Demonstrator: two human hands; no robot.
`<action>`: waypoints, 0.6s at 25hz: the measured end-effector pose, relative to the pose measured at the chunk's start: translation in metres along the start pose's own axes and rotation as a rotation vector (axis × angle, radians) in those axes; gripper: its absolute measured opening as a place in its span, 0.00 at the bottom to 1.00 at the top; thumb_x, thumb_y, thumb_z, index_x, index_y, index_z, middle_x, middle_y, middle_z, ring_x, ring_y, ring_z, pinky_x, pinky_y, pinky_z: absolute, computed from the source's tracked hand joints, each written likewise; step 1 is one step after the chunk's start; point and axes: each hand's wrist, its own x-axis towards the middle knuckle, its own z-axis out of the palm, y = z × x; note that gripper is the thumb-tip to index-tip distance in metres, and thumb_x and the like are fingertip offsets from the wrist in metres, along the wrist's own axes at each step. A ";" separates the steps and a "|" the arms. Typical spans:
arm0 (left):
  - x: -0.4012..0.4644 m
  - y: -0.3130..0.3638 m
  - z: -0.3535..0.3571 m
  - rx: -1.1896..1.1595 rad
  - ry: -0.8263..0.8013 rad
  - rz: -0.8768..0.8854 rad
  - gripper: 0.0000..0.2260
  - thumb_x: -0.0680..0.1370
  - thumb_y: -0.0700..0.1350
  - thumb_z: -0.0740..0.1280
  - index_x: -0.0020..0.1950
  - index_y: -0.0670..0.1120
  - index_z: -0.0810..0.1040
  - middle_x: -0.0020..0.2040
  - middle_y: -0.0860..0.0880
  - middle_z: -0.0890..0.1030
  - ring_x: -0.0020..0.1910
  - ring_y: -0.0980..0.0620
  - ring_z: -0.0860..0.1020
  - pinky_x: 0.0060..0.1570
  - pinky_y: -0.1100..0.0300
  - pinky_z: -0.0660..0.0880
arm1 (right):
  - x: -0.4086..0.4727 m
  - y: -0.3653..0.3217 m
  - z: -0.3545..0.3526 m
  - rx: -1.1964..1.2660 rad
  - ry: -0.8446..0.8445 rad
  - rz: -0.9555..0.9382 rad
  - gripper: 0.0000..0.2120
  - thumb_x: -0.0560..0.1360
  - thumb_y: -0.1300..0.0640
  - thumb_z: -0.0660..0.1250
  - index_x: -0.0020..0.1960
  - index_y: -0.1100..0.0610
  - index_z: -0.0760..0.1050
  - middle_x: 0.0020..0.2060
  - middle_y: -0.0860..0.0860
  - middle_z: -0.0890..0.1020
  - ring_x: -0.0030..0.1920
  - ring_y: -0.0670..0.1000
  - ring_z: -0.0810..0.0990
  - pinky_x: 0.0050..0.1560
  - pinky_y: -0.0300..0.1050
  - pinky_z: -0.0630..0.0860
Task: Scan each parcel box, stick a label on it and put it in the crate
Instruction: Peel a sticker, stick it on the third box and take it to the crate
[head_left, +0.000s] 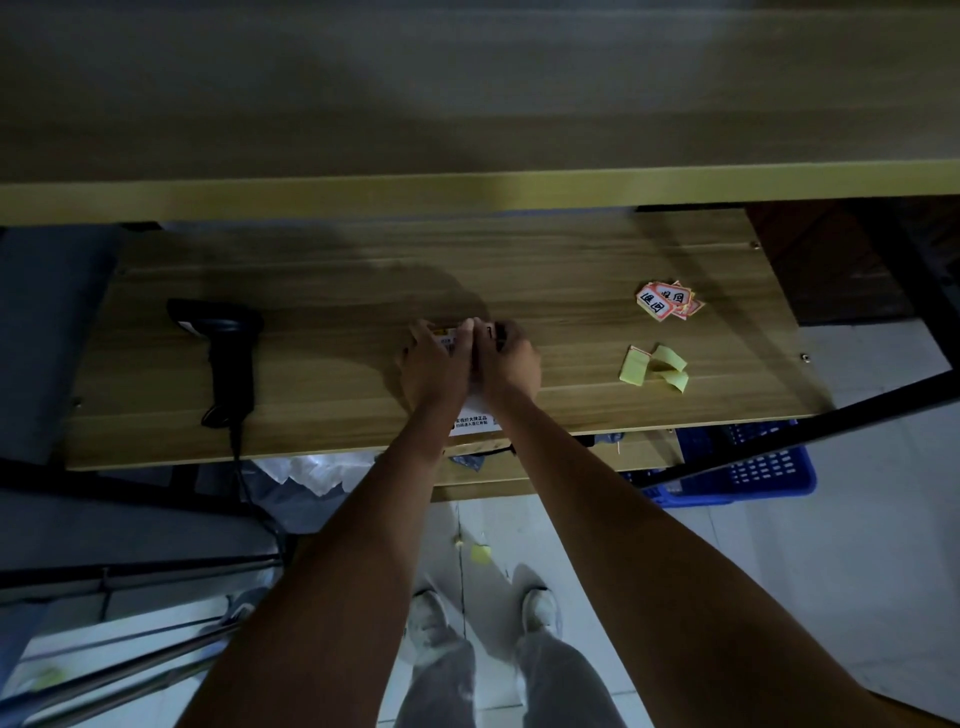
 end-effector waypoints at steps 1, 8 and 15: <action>0.000 0.000 0.001 0.010 -0.002 -0.008 0.28 0.77 0.61 0.61 0.68 0.41 0.67 0.64 0.39 0.75 0.64 0.39 0.71 0.57 0.51 0.70 | 0.000 0.000 -0.001 -0.010 -0.005 -0.002 0.18 0.79 0.42 0.58 0.55 0.55 0.77 0.48 0.54 0.84 0.48 0.55 0.82 0.43 0.43 0.74; 0.006 -0.002 0.002 0.026 -0.002 0.048 0.21 0.81 0.54 0.59 0.64 0.38 0.69 0.62 0.38 0.76 0.63 0.39 0.71 0.60 0.52 0.66 | 0.001 -0.004 -0.001 -0.112 0.040 -0.005 0.18 0.83 0.51 0.51 0.56 0.59 0.76 0.51 0.58 0.82 0.50 0.59 0.81 0.43 0.43 0.68; 0.000 0.001 -0.001 0.001 0.036 0.032 0.23 0.80 0.56 0.59 0.64 0.38 0.70 0.62 0.38 0.76 0.62 0.39 0.73 0.59 0.52 0.68 | -0.001 0.001 0.000 0.086 0.005 0.034 0.19 0.79 0.41 0.59 0.53 0.54 0.79 0.46 0.53 0.84 0.45 0.52 0.82 0.42 0.42 0.75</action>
